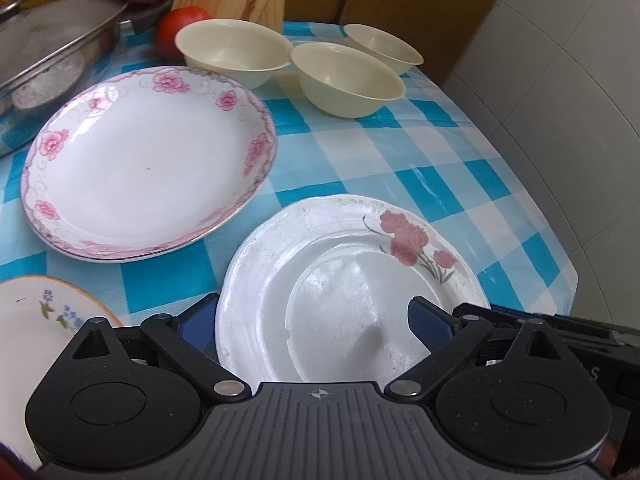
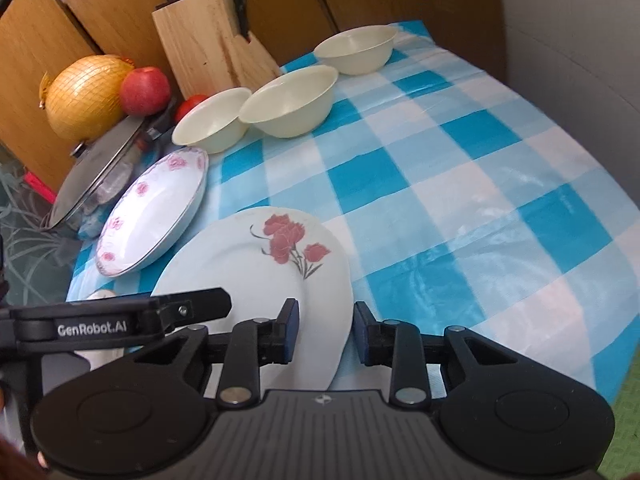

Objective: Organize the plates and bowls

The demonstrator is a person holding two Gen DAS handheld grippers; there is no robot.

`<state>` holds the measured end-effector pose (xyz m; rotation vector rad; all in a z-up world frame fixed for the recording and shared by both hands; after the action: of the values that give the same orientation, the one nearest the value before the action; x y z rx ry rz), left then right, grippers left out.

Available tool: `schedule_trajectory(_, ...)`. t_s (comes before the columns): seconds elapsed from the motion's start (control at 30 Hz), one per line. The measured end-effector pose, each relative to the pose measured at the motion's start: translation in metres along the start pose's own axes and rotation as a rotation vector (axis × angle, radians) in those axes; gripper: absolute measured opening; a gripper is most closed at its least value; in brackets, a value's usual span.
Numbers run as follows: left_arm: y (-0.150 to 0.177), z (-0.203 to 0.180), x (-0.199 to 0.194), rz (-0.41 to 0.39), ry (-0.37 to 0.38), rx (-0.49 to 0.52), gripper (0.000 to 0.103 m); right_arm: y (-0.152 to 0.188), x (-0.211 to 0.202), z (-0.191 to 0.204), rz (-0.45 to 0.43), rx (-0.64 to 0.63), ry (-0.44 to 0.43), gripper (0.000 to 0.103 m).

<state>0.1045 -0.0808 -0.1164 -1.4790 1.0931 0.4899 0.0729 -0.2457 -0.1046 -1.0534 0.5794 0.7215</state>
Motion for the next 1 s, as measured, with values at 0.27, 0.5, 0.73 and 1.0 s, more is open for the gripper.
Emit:
schedule_trajectory(0.27, 0.0, -0.013, 0.002, -0.004, 0.006, 0.013, 0.094, -0.008, -0.012, -0.005, -0.07, -0.039, 0.04, 0.028)
schedule_trajectory(0.5, 0.002, -0.022, 0.003, -0.015, -0.011, 0.051, 0.094, -0.007, -0.01, -0.009, -0.064, -0.061, 0.071, 0.028)
schedule_trajectory(0.73, 0.005, -0.022, 0.001, -0.019, -0.029, 0.081, 0.092, -0.008, -0.007, -0.011, -0.068, -0.058, 0.101, 0.03)
schedule_trajectory(1.0, -0.002, -0.022, -0.019, -0.138, -0.153, 0.202, 0.099, -0.015, -0.015, 0.001, -0.141, -0.113, 0.135, 0.031)
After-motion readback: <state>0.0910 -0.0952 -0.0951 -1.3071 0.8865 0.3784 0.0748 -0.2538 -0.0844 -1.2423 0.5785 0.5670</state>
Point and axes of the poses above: each gripper's, at about its wrist camera, not at the fingertips, and x roughly the way its jaws point, z to its left, y to its underside, the point moved 8 cm from there along x, roughly the way its jaws point, and after that the axes turned 4 degrees about -z, right-handed, at the moved point
